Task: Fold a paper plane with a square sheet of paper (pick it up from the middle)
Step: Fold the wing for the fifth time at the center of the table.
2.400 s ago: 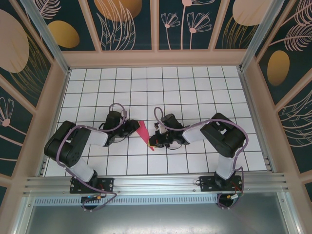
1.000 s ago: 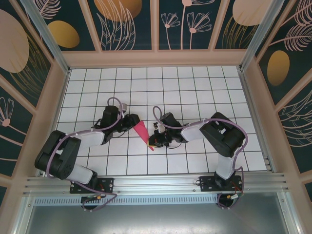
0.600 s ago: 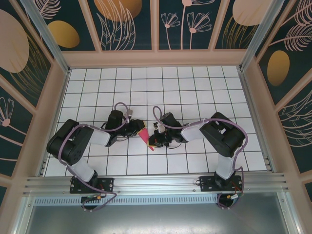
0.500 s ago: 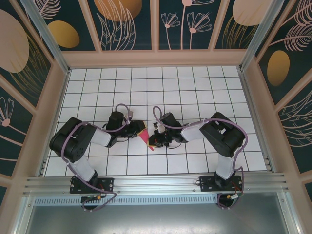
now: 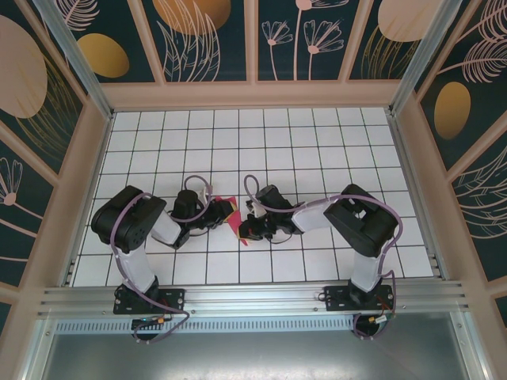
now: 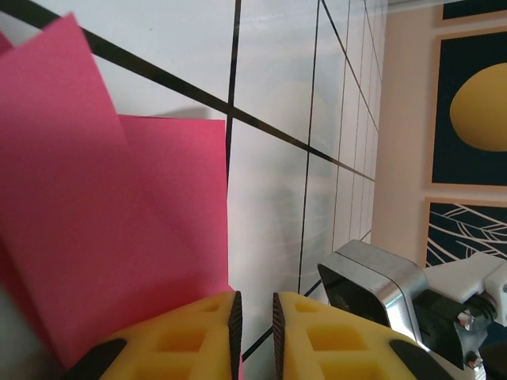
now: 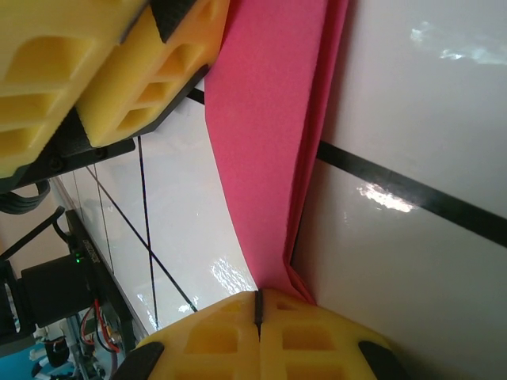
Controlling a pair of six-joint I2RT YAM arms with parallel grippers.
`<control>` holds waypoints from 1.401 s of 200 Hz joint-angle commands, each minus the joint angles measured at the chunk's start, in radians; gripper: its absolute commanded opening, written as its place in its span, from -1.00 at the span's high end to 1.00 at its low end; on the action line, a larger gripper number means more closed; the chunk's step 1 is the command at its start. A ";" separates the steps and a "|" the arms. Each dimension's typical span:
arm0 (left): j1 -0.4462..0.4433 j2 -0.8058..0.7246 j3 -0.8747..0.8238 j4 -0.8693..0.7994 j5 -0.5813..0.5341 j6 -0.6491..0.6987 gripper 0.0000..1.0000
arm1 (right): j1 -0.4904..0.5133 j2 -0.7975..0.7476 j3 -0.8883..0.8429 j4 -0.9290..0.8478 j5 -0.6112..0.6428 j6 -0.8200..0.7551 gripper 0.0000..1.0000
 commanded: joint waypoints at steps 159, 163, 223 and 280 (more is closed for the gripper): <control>-0.002 -0.032 0.002 -0.384 -0.174 0.095 0.55 | 0.055 -0.063 -0.153 -0.217 0.066 -0.043 1.00; -0.003 -0.032 0.004 -0.386 -0.173 0.095 0.55 | 0.055 -0.065 -0.154 -0.217 0.064 -0.046 1.00; -0.002 -0.033 0.015 -0.400 -0.173 0.102 0.54 | 0.079 -0.064 -0.130 -0.304 0.073 -0.090 1.00; -0.002 -0.034 0.016 -0.404 -0.173 0.105 0.54 | 0.090 -0.104 -0.128 -0.377 0.096 -0.114 1.00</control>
